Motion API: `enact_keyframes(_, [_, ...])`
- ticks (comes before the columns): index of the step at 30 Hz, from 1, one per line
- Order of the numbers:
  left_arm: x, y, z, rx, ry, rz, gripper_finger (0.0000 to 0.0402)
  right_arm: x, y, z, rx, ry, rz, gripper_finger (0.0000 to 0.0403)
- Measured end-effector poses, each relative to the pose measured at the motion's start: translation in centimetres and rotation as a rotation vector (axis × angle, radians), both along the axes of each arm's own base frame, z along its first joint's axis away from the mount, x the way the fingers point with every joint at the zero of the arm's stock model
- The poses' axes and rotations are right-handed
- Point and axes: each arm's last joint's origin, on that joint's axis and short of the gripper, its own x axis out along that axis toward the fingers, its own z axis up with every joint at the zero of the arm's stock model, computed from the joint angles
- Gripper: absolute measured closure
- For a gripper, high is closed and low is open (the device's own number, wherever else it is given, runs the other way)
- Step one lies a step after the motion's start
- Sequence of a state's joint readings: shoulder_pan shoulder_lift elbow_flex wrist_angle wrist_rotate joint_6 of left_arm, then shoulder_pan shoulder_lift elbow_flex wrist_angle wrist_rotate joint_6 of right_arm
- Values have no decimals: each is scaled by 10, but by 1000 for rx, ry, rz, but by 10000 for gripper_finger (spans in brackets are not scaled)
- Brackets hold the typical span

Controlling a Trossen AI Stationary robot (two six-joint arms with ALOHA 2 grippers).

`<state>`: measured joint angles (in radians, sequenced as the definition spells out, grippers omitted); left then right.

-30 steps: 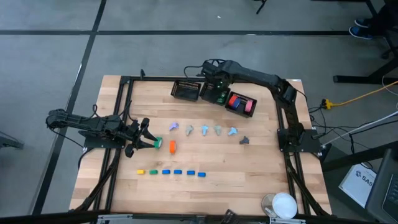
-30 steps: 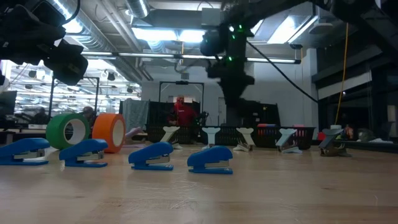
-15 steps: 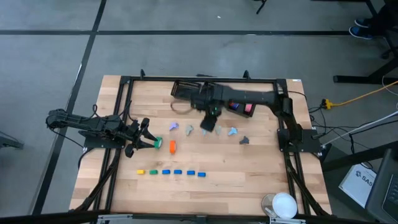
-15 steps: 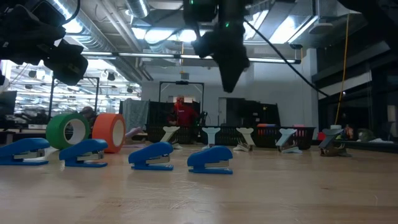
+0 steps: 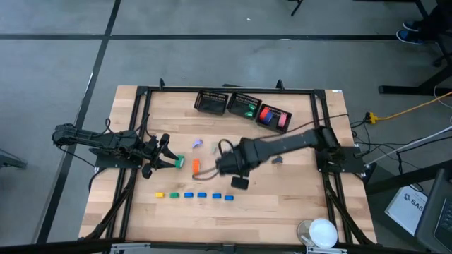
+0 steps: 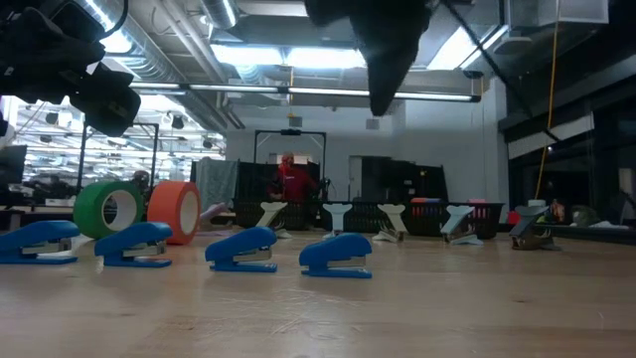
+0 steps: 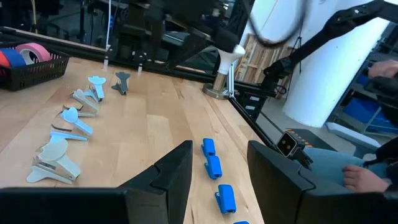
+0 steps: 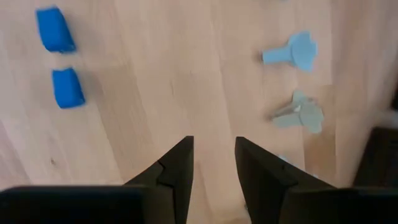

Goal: Pick and place Stapler, Stapler remover, tape
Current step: Put the orange tape into the right black bin

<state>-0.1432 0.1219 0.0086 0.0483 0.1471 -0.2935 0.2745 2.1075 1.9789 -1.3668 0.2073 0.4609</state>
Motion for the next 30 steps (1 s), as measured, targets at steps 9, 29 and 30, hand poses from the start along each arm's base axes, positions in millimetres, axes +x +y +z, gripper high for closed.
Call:
enact_keyframes(9, [0,0,0,0,0,0,251,-5,38,2,-50,-144,-88,281])
enact_keyframes(29, [0,0,0,0,0,0,251,6,70,-40,105,-390,-261,281])
enact_keyframes(30, [0,0,0,0,0,0,251,7,71,-44,118,-389,-226,281])
